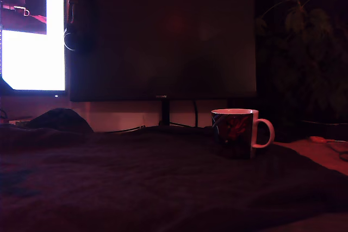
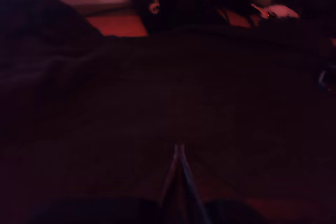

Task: Pick up the coffee capsules on the table and drop them inside the coffee cup

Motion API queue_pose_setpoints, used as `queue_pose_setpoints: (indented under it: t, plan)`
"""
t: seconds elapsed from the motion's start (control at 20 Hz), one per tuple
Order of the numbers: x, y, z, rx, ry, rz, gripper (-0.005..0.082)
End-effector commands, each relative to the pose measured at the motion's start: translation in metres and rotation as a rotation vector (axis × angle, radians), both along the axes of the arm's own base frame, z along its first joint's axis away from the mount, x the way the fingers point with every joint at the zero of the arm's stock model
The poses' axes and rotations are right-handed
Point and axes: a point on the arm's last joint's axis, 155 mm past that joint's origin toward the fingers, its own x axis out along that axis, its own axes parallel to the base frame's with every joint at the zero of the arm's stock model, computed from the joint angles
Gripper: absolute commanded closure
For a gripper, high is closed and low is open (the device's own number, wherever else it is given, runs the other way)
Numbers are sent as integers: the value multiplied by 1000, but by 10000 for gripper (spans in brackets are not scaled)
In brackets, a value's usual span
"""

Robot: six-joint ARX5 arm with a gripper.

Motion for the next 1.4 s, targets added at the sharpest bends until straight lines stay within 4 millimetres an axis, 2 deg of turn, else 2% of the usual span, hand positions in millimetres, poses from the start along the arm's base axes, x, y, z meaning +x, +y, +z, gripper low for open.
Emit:
queue_pose_setpoints:
  t: [0.0,0.5,0.8,1.35]
  plan:
    - [-8,4,-8,-12,-9,20,793]
    - [-31,18,-15,-57,-74,109,793]
    - [-38,20,-6,-67,-107,123,793]
    - [-53,31,-2,-54,-125,176,793]
